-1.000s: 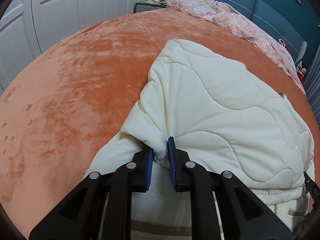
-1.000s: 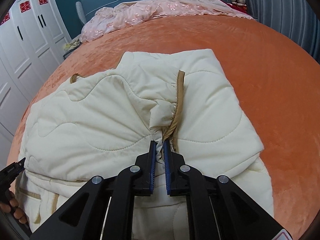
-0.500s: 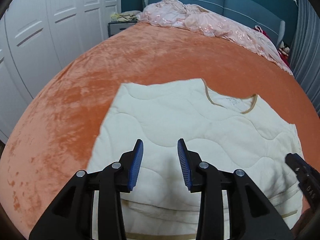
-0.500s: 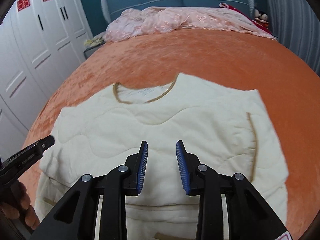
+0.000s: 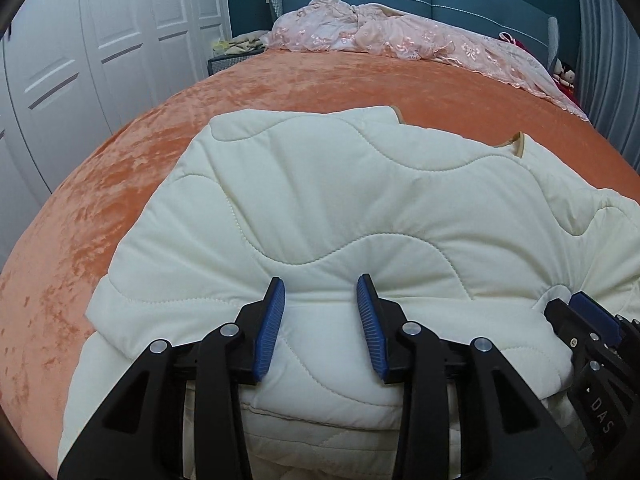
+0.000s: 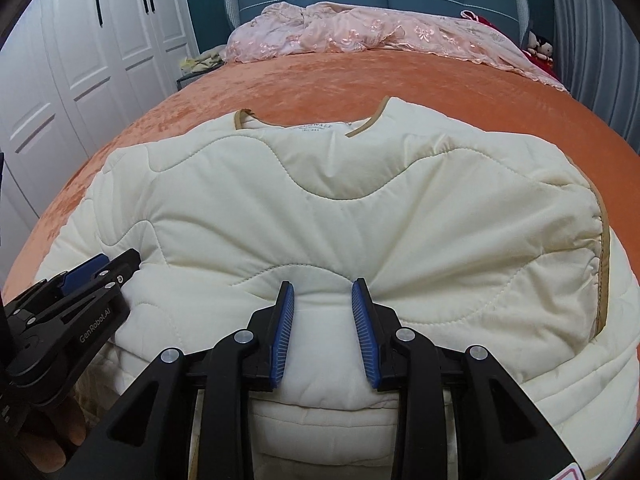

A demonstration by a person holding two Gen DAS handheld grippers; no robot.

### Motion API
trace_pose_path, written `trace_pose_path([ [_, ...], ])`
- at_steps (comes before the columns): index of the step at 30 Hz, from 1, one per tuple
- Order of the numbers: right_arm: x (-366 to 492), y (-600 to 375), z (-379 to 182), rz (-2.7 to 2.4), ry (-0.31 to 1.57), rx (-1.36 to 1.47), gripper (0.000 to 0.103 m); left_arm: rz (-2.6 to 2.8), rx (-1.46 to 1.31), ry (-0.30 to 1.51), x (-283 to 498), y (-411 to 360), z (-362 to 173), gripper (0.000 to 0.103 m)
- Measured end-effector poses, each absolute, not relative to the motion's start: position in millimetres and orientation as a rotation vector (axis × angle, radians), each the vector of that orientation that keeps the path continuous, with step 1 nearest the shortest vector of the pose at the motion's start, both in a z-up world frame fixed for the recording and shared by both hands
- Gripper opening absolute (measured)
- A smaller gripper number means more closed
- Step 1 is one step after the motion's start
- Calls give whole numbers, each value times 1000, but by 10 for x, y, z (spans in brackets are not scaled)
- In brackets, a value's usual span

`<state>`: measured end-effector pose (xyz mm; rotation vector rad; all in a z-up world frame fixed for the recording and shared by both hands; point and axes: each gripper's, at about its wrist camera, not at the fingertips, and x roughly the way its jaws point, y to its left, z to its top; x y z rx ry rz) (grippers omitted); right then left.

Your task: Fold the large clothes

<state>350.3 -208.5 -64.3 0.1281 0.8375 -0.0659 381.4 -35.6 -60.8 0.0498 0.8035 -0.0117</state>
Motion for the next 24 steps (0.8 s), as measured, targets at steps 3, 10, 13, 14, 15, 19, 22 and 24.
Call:
trace_pose_path([
  [3,3506,-2036,-654,-81,825,98,31,3,75,792,3804,-400,-637,36],
  [10,3493,-2016,-678,-91,807,86,31,26,112,770,3790,-450,-670,36],
  [13,3491,-2016,-677,-91,806,86,31,33,123,766,3780,-471,-675,36],
  [14,3492,-2017,-676,-90,806,87,31,32,122,768,3782,-469,-669,36],
  [15,3496,-2019,-678,-89,809,90,31,27,116,772,3786,-463,-659,36],
  [19,3521,-2120,-471,6,829,177,36,-110,-35,834,3837,-237,-428,50],
  [22,3637,-2187,-140,74,753,232,37,-132,-70,776,3937,4,-81,51],
  [24,3928,-2164,-12,118,763,297,43,-104,-87,767,4179,155,79,52],
])
